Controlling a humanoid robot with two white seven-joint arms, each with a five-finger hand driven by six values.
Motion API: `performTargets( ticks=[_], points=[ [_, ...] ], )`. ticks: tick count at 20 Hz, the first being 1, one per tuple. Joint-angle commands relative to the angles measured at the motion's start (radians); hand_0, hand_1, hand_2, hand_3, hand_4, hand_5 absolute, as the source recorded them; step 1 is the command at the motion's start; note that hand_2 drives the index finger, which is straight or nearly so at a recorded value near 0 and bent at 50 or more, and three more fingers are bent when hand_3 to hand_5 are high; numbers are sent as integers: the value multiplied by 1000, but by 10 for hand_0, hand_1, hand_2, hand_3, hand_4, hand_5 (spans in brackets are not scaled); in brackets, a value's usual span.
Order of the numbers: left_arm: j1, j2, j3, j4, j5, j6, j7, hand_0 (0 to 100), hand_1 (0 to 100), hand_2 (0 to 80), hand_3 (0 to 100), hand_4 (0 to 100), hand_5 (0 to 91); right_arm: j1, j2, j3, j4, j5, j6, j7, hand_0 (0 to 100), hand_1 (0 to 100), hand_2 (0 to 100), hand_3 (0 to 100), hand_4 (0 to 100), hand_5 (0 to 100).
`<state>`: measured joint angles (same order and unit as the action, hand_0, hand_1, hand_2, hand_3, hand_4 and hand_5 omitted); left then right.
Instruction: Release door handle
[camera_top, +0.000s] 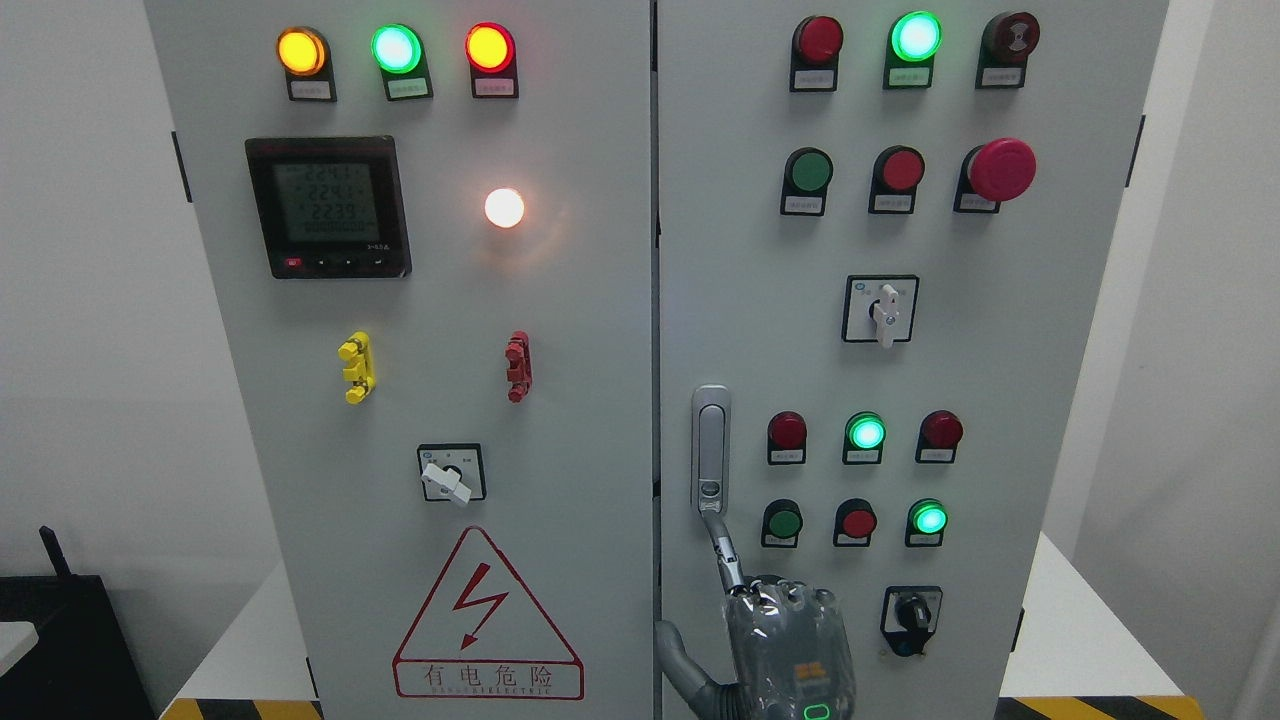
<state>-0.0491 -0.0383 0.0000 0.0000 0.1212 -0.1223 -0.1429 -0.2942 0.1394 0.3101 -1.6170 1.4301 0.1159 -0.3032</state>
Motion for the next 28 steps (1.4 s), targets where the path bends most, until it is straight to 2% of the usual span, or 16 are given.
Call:
performTargets(
  ticks=[1,24,28],
  points=[
    [0,0,11,17,0,1,0,120,389,0,0,0,0,-10,0,-14,16,1,1,1,318,304,0,1000,1000,997],
    [0,0,11,17,0,1,0,120,389,0,0,0,0,-11,2,-16,19,1,1,21,324,304,0,1000,1000,997],
    [0,0,11,17,0,0,0,120,389,0,0,0,0,-10,2,-16,22,1,1,41,326,305,0,1000,1000,997]
  ],
)
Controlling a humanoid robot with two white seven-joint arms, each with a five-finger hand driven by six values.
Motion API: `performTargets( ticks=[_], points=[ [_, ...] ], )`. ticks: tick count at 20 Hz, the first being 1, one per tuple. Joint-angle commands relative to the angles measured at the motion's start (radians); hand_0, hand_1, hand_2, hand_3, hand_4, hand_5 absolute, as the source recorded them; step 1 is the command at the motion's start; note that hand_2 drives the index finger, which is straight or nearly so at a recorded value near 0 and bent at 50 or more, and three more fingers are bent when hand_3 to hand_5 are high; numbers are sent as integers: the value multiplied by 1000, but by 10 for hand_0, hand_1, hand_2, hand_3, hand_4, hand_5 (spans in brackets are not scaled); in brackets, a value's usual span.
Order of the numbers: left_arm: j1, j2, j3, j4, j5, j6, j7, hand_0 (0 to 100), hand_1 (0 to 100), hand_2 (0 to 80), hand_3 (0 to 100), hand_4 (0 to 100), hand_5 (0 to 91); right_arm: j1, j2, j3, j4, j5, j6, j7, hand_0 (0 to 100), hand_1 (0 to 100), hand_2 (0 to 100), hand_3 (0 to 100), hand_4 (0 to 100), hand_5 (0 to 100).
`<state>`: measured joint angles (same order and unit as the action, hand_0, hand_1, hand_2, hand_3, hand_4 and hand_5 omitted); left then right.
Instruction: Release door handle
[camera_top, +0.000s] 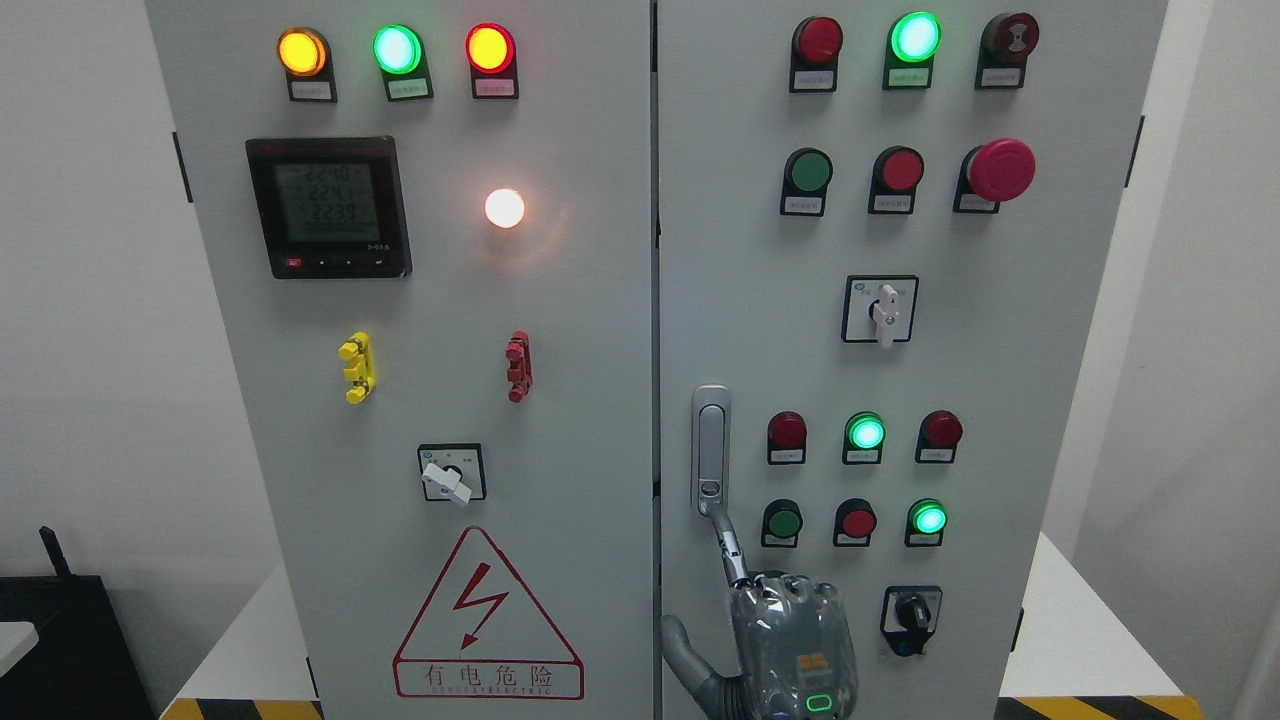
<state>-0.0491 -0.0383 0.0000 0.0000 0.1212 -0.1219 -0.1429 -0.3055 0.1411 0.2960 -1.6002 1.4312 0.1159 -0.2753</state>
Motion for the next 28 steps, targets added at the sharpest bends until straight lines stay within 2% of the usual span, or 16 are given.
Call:
performTargets(
  ticks=[1,22,28],
  points=[
    [0,0,11,17,0,1,0,120,389,0,0,0,0,2,0,-1,5,0,1,13,326,305,0,1000,1000,997],
    [0,0,11,17,0,1,0,120,389,0,0,0,0,2,0,0,9,0,-1,14,323,302,0,1000,1000,996],
    [0,0,11,17,0,1,0,120,389,0,0,0,0,0,0,-1,3,0,-8,2,323,297,0,1000,1000,995]
  ],
)
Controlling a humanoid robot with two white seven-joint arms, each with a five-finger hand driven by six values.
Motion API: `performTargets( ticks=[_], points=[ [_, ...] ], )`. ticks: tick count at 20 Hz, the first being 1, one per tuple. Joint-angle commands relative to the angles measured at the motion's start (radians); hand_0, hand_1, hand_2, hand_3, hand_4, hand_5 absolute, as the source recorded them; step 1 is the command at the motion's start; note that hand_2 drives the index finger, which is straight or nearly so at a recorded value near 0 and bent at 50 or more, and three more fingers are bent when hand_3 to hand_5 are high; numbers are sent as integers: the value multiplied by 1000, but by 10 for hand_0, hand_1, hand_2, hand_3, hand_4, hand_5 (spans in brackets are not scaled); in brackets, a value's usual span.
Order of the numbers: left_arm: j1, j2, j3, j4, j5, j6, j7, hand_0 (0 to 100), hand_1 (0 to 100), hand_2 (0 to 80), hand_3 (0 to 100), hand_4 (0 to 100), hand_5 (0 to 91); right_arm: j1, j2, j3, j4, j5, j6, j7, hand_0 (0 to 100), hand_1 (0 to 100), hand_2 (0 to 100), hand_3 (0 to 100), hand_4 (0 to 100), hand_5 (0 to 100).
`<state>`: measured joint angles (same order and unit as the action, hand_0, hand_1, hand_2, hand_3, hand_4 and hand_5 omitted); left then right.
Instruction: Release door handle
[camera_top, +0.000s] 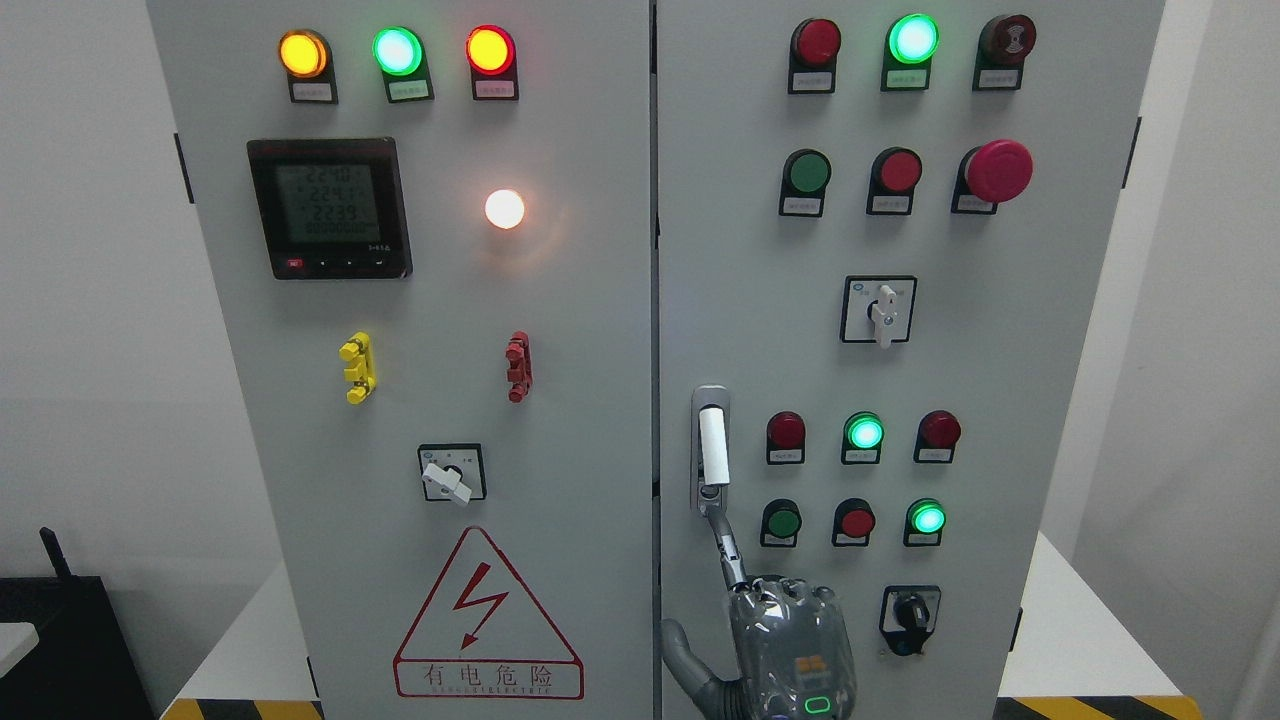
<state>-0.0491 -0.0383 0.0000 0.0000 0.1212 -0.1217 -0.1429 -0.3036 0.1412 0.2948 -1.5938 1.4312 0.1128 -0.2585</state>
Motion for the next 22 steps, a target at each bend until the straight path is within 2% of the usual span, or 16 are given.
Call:
performTargets(
  ticks=[1,15,18,19,21,22],
  points=[
    [0,0,11,17,0,0,0,120,389,0,0,0,0,-2,0,0,-6,0,-5,-15,323,296,0,1000,1000,995],
    [0,0,11,17,0,-1,0,120,389,0,0,0,0,8,1,-5,-37,-9,-10,-47,323,288,0,1000,1000,993],
    [0,0,11,17,0,0,0,120,389,0,0,0,0,31,1,-8,-52,-15,-16,-57,329,291,0,1000,944,973],
    [0,0,11,17,0,-1,0,120,389,0,0,0,0,43,1,-9,-63,-18,-24,-65,331,292,13,1000,940,965],
    [0,0,11,17,0,0,0,120,389,0,0,0,0,67,5,-29,-92,-20,-53,-70,342,298,111,984,907,930],
    [0,0,11,17,0,0,0,120,389,0,0,0,0,80,5,-39,-104,-20,-67,-68,349,303,171,944,867,886]
  ],
)
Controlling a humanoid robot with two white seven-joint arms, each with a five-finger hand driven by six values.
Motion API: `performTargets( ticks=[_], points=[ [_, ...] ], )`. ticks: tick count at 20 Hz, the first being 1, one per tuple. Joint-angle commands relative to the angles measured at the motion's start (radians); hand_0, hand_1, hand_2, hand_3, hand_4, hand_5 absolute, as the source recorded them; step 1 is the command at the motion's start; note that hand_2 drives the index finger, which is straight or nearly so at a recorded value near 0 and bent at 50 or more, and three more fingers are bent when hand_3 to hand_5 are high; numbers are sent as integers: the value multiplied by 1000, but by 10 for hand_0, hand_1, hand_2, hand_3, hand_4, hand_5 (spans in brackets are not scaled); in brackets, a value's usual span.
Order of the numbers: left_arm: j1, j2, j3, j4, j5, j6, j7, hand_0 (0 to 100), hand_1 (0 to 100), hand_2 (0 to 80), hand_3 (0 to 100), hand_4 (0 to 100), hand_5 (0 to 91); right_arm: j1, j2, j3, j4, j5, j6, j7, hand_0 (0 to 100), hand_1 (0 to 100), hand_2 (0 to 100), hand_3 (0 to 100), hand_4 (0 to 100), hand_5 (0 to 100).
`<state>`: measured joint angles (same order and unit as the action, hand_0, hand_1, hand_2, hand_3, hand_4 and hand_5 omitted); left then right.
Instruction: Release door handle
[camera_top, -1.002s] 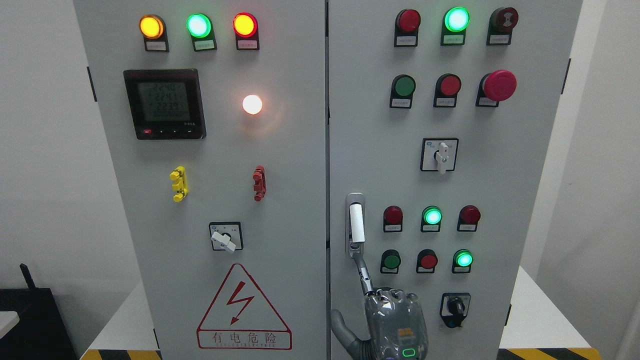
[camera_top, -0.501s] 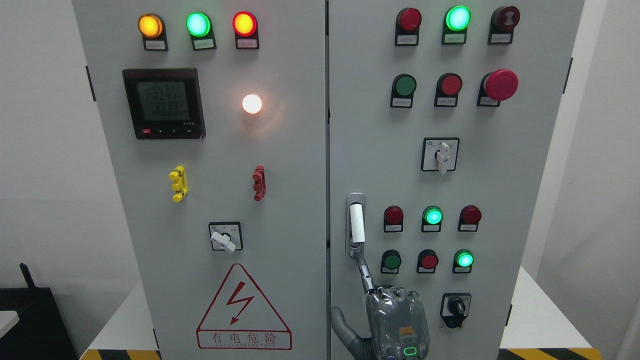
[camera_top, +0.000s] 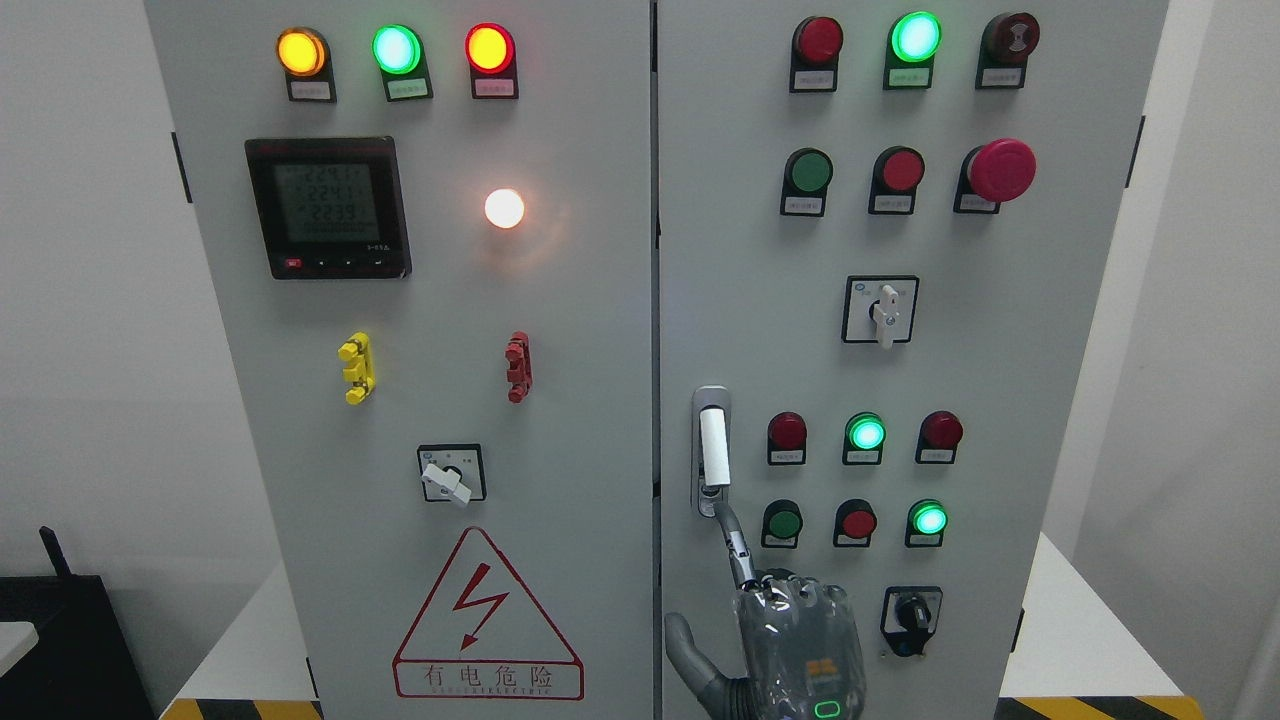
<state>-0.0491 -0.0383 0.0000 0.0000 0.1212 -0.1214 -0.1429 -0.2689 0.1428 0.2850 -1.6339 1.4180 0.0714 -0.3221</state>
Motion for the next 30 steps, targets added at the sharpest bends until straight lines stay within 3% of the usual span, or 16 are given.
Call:
performTargets(
  ticks=[1,4,11,14,21,27,30],
  points=[
    [0,0,11,17,0,0,0,120,389,0,0,0,0,53,3,-35,-73,-8,-35,-5,364,315,245,901,830,839],
    [0,0,11,17,0,0,0,120,389,0,0,0,0,71,3,-47,-92,-10,-41,-6,392,327,390,815,748,744],
    [0,-2,11,17,0,0,0,120,389,0,0,0,0,77,3,-52,-100,-50,-42,0,461,322,471,796,709,727],
    [0,0,11,17,0,-1,0,120,389,0,0,0,0,62,3,-56,-104,-51,-42,9,509,289,548,832,711,724],
    [0,0,11,17,0,0,0,120,389,0,0,0,0,4,3,-52,-104,-50,-39,11,518,201,773,1000,816,811],
    [0,0,11,17,0,0,0,120,389,0,0,0,0,-12,3,-44,-110,-37,-32,29,510,97,945,1000,916,922],
    [0,0,11,17,0,0,0,120,389,0,0,0,0,-19,3,-44,-119,-36,-19,52,491,61,958,1000,927,933]
  ],
)
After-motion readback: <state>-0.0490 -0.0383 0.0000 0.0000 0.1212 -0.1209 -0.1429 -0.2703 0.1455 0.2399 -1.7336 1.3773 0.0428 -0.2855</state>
